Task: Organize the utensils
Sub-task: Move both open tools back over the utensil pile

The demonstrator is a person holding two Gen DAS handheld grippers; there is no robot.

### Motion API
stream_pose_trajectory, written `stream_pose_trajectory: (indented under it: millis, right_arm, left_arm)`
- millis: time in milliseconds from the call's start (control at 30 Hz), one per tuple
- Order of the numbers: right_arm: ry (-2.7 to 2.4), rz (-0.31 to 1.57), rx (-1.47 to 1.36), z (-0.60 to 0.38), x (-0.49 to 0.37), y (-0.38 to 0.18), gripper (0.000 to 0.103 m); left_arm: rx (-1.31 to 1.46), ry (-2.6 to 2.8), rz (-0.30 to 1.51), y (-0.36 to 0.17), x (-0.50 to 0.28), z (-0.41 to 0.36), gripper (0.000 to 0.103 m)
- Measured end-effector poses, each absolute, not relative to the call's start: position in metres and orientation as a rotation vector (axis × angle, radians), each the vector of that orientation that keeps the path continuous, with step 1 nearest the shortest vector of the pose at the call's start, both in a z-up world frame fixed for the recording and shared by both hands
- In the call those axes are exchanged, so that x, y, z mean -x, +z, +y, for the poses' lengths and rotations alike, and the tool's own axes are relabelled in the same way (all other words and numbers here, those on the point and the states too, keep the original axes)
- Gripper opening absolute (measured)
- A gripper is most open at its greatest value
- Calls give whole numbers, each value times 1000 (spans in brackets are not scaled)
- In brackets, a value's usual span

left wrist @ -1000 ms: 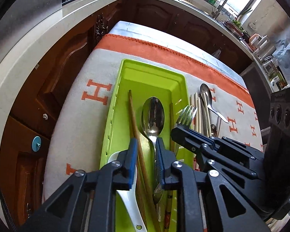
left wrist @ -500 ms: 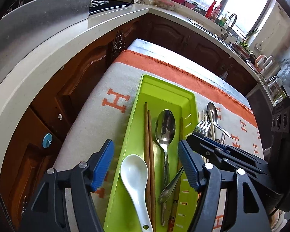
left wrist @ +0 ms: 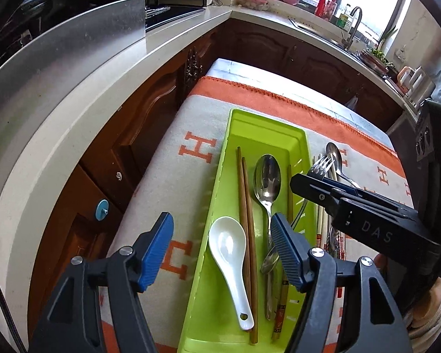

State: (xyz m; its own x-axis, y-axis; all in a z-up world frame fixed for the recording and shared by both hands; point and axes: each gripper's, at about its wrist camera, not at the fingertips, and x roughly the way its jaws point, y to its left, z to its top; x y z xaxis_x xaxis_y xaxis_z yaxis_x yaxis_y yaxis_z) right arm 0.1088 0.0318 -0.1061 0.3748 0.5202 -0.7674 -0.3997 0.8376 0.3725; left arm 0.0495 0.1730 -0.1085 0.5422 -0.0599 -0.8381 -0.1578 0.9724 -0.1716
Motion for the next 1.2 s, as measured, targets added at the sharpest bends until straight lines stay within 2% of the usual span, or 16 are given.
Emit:
stream_pose_trajectory:
  millis: [133, 333, 700, 1067, 1200]
  right_arm:
    - [590, 1065, -120, 34, -110, -107, 51]
    - [609, 1067, -77, 41, -103, -103, 56]
    - [594, 1053, -70, 36, -93, -84, 56]
    - [437, 975, -17, -19, -84, -33, 55]
    - [403, 967, 15, -36, -83, -21, 54]
  left_arm:
    - [252, 50, 984, -102, -42, 174, 67]
    - [277, 37, 969, -95, -33, 174, 67]
    - [252, 44, 947, -79, -21, 172, 67]
    - [176, -12, 885, -47, -19, 152, 67]
    - [127, -59, 887, -50, -29, 136, 72]
